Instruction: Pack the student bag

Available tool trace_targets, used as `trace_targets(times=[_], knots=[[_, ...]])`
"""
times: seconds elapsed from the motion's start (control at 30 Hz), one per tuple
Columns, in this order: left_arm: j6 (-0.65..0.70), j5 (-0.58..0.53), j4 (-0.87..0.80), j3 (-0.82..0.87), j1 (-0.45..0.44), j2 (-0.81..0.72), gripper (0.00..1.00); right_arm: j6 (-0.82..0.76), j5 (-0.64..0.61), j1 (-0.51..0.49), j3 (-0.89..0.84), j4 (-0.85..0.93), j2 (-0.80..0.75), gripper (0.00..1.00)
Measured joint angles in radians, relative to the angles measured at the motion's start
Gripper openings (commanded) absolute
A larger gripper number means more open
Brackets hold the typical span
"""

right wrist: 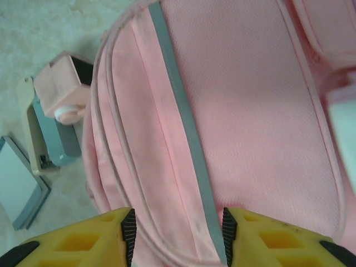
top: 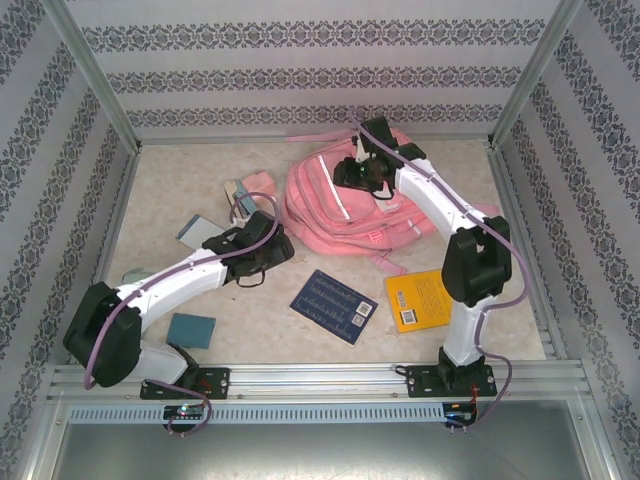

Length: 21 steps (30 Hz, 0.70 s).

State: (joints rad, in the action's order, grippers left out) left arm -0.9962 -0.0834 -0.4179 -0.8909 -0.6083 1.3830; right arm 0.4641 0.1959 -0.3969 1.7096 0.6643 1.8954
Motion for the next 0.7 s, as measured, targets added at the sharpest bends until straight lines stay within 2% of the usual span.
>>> trace_targets(times=[0.2,0.33,0.37,0.43,0.57,0.7], knots=[[0.029,-0.006,-0.023,0.016,0.0,-0.027,0.77,-0.004,-0.039,-0.088,-0.229,-0.019,-0.177,0.37],[0.037,-0.009,-0.026,0.017,0.0,-0.033,0.77,-0.005,-0.042,-0.119,-0.269,-0.022,-0.193,0.28],[0.04,-0.018,-0.032,0.019,0.004,-0.04,0.77,0.008,-0.049,-0.141,-0.368,-0.13,-0.23,0.27],[0.046,-0.034,-0.053,0.027,0.018,-0.069,0.77,0.027,-0.048,-0.21,-0.524,-0.154,-0.283,0.24],[0.051,-0.076,-0.092,0.029,0.042,-0.132,0.79,0.066,-0.011,-0.396,-0.678,-0.185,-0.227,0.22],[0.06,-0.108,-0.122,0.03,0.048,-0.187,0.79,0.1,-0.004,-0.458,-0.699,-0.236,-0.175,0.22]])
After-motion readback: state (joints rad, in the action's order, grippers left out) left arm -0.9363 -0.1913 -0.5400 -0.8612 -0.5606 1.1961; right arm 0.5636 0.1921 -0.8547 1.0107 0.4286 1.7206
